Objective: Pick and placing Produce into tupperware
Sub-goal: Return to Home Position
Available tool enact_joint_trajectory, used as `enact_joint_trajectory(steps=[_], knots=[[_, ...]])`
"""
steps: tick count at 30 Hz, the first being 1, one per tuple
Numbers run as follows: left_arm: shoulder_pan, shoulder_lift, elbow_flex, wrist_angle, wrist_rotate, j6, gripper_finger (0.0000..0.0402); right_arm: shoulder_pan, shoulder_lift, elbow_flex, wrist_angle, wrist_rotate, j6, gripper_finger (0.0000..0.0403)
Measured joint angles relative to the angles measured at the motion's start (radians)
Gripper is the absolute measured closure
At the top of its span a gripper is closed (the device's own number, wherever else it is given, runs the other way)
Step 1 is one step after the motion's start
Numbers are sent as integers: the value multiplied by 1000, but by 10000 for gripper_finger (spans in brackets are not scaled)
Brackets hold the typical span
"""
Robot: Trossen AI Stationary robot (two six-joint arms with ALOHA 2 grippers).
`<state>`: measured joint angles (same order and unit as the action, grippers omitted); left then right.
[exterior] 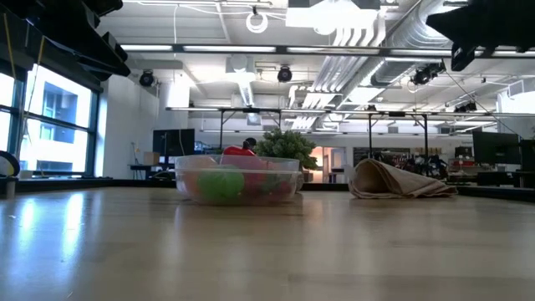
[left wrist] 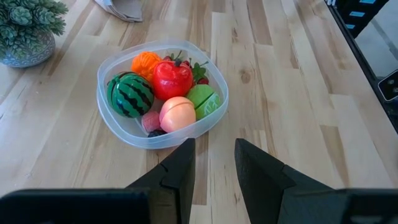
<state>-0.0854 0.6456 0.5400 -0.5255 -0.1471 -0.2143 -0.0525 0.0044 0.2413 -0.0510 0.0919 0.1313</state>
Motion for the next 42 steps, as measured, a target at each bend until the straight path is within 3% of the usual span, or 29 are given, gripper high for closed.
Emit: enact_joint_trajectory(steps=[16,24,32,42], knots=[[0,0,0,0,0,0,300,0,0,-193,209,-66,71,403],[0,0,0,0,0,0,300,0,1,-194,168,-95,71,403],[0,0,0,0,0,0,300,0,1,-194,78,-30,71,403],[0,0,0,0,0,0,300,0,1,-194,-27,-28,71,403]])
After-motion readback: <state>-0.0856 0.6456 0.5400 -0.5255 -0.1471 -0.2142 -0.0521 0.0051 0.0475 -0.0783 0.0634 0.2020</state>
